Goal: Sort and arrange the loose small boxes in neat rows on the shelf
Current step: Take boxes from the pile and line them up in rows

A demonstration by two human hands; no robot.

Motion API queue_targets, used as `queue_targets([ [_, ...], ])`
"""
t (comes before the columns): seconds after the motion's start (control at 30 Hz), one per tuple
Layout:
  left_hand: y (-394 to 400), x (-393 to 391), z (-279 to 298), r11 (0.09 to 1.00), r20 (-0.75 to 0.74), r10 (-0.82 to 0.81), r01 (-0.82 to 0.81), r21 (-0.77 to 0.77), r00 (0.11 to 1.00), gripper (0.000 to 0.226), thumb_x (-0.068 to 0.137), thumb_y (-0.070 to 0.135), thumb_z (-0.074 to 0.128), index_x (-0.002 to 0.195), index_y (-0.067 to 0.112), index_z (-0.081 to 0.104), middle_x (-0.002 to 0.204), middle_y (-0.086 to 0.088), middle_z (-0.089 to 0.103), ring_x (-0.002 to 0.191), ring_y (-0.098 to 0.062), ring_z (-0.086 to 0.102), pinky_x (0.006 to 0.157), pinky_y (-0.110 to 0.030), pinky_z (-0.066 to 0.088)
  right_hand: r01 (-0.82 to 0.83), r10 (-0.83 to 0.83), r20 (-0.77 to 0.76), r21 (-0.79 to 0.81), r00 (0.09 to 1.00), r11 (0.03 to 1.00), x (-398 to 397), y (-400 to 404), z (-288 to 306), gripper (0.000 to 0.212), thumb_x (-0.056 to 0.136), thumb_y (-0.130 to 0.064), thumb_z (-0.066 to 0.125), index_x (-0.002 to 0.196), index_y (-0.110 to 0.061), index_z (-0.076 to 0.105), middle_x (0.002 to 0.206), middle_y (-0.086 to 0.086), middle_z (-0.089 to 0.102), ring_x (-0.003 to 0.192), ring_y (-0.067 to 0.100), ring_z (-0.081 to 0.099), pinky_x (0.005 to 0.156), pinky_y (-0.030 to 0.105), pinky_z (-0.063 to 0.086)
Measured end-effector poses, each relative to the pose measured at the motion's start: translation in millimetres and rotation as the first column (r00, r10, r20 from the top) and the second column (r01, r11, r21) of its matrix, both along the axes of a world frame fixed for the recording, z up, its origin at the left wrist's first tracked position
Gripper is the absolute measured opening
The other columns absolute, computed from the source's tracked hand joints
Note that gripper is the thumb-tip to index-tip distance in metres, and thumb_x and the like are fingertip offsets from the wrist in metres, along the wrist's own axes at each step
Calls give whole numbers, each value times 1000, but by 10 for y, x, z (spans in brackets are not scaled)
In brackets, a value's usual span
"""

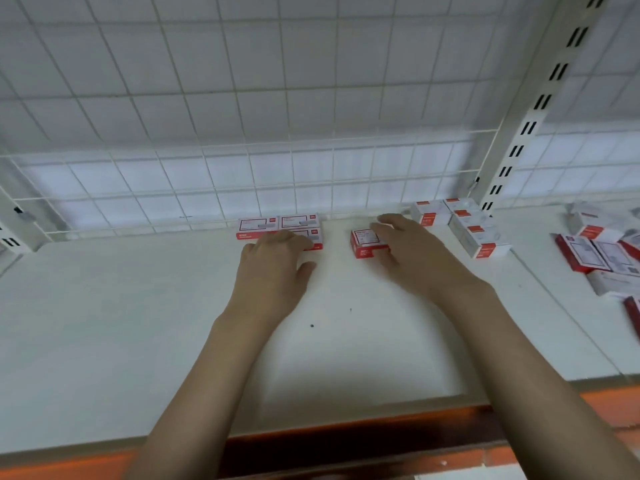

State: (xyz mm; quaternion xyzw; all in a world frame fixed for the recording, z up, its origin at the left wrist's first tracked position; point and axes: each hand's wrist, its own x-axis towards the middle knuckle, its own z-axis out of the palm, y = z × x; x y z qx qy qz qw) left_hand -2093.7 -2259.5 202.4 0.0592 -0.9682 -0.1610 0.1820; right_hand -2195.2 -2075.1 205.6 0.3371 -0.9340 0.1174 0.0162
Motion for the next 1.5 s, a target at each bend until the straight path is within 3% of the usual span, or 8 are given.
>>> queue_targets([
  [0.1, 62, -44, -28, 1000, -8, 2, -2, 20, 1000, 27, 83, 21, 64, 110, 16, 66, 109, -3, 65, 104, -30, 58, 87, -42, 44, -82, 81, -23, -39, 996, 996, 175, -59, -106, 43, 97, -22, 37, 138, -9, 38, 148, 5, 32, 136, 21, 25, 110, 31, 25],
  [0.23, 117, -73, -39, 999, -11, 17, -16, 35, 1000, 27, 84, 25, 64, 110, 17, 66, 110, -3, 64, 104, -29, 57, 87, -39, 42, -88, 88, 2, 62, 996, 994, 34, -14, -257, 50, 98, -20, 33, 146, -10, 21, 154, 6, 17, 141, 22, 15, 114, 31, 15],
  [0.37, 133, -97, -45, 998, 13, 45, -46, 46, 999, 28, 86, 27, 61, 112, 17, 65, 112, -1, 63, 106, -28, 56, 88, -37, 41, -68, 67, 16, 96, 998, 993, -165, 64, -267, 51, 99, -20, 30, 148, -11, 16, 156, 4, 12, 143, 21, 9, 115, 33, 12],
  [0.7, 202, -110, -48, 996, -2, 68, -68, 50, 998, 27, 86, 27, 62, 110, 16, 66, 110, -3, 64, 104, -28, 56, 88, -41, 44, -83, 76, 84, 83, 994, 993, -397, 54, -227, 51, 100, -21, 31, 148, -12, 15, 156, 2, 9, 144, 19, 7, 116, 35, 12],
  [1.5, 317, 26, -43, 990, -6, 117, -117, 76, 993, 28, 85, 25, 64, 111, 15, 65, 111, -2, 63, 102, -28, 57, 87, -40, 43, -54, 52, 43, 42, 998, 998, -526, 96, -311, 51, 98, -23, 34, 145, -8, 21, 153, 5, 17, 141, 22, 13, 113, 36, 21],
])
